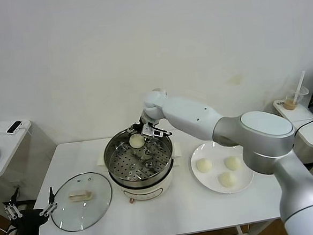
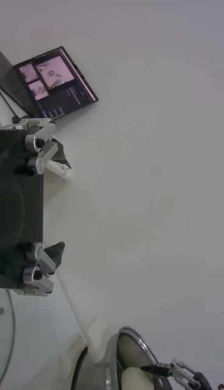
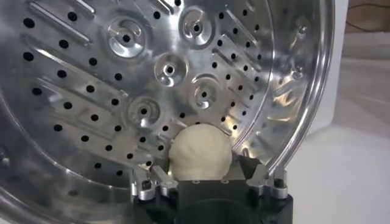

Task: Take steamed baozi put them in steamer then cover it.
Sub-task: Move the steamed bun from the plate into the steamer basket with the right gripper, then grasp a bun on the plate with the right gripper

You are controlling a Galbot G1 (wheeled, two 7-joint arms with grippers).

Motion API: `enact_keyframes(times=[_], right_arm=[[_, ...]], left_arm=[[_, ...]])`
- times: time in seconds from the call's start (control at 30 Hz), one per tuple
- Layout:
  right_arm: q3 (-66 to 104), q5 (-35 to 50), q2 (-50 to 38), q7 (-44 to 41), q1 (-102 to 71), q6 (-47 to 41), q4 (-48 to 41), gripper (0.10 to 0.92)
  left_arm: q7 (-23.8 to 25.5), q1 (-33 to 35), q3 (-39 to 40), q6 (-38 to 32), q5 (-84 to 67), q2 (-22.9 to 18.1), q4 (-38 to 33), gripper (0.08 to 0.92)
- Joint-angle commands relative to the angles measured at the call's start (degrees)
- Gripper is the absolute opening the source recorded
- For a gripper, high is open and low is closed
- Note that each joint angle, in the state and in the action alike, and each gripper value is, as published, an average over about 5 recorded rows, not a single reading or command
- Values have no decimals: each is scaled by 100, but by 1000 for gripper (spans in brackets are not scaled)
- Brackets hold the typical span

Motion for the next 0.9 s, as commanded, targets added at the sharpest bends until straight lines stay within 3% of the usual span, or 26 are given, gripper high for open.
enact_keyframes(times=[0.03, 0.3, 0.47, 0.7, 0.9], right_arm=[[-349, 1960, -532, -1007, 1134, -1139, 1029, 820], [-358, 2688, -1659, -1443, 1761, -3169, 2227, 823], [-115, 3011, -2949, -1323, 1638, -4371, 3135, 823], [24, 3155, -4459, -1171, 1192, -4897, 3999, 823], [391, 2885, -5200, -1200, 211, -4963, 4113, 823]], left_arm=[[13, -30, 40, 12, 0, 9, -12, 823], [47, -81, 113, 60, -43, 67, -138, 823], [72, -108, 103, 118, -123, 179, -179, 823], [92, -186, 138, 149, -156, 296, -102, 823], [102, -239, 176, 165, -129, 318, -83, 823]])
